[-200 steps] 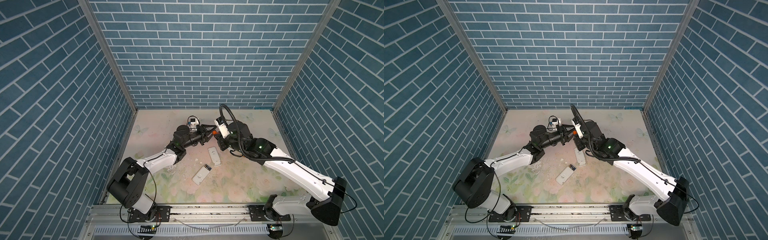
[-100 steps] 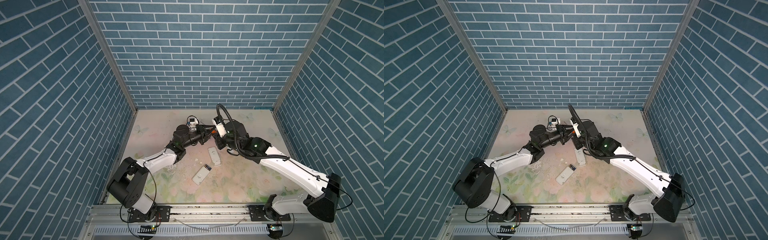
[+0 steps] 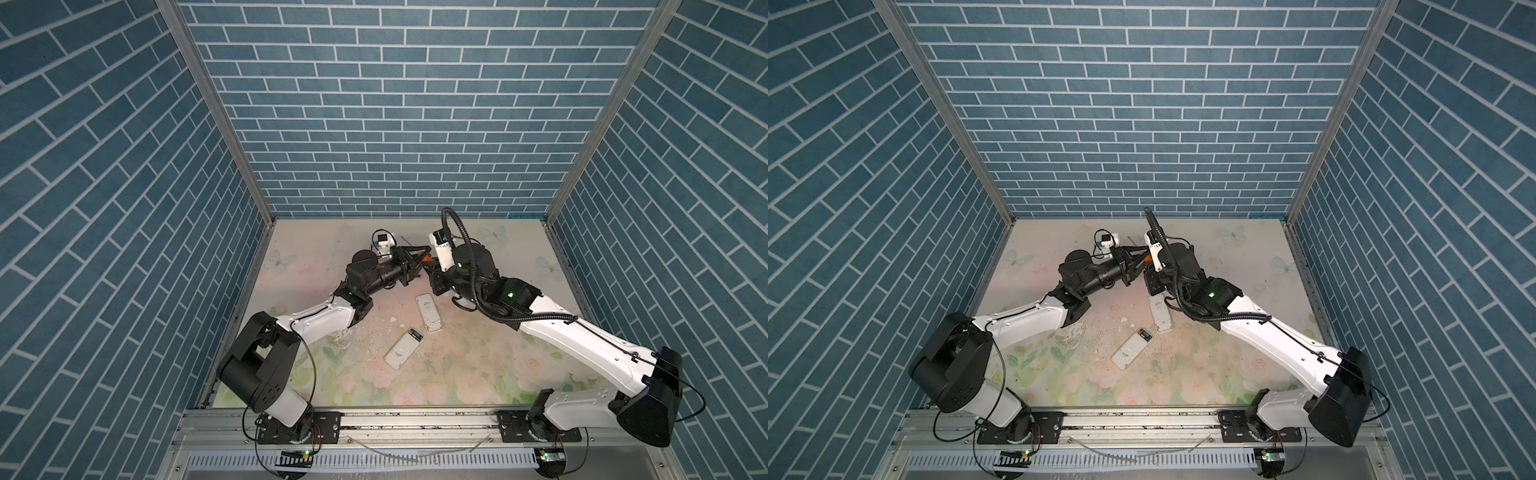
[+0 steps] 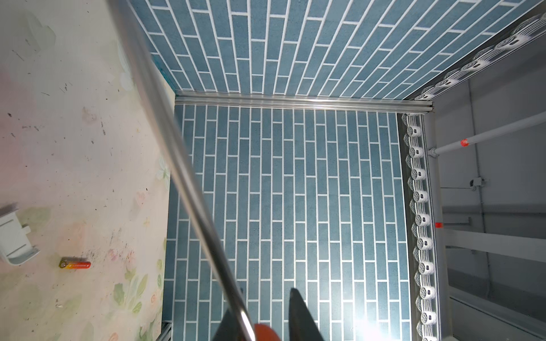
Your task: Unload the batteries from the remote control
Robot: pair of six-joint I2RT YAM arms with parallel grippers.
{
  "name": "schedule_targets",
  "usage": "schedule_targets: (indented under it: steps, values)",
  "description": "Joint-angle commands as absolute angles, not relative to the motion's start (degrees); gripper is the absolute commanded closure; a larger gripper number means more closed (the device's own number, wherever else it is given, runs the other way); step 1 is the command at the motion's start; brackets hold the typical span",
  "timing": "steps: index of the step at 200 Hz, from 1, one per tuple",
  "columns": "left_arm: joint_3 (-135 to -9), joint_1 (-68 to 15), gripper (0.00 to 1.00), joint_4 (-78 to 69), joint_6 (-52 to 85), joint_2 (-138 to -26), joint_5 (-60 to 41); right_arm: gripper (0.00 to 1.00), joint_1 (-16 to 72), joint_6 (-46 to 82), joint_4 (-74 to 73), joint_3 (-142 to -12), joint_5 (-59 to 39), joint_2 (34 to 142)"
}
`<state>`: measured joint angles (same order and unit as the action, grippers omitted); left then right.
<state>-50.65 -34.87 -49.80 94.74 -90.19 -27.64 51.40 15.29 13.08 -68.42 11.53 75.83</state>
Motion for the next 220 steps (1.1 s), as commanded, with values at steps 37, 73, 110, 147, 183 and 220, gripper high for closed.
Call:
schedule_targets:
  steps: [37,73,110,147,183,220]
  values:
    - [-53.44,-35.84,1.0,-58.84,96.83,-91.09,-27.6,0.6,51.48,21.12,2.88,-65.46,11.95,76.03]
    - [-53.53,-36.73,1.0,-59.74,97.66,-90.91,-27.25,0.58,51.49,21.8,-0.3,-64.12,13.27,76.12]
    - [-53.45,-38.45,1.0,-59.2,97.56,-90.64,-27.13,0.6,51.45,21.71,-3.6,-62.63,15.33,75.81]
    - [-53.18,-40.29,1.0,-59.68,97.82,-91.05,-26.81,0.63,51.41,21.23,-6.97,-62.05,17.55,76.28]
    - [-52.76,-41.44,1.0,-59.5,97.98,-90.87,-26.9,0.69,51.19,19.63,-9.54,-62.69,18.72,77.17]
    - [-50.83,-41.92,1.0,-60.2,98.44,-90.79,-26.87,1.0,50.4,18.6,-10.27,-63.31,18.69,77.21]
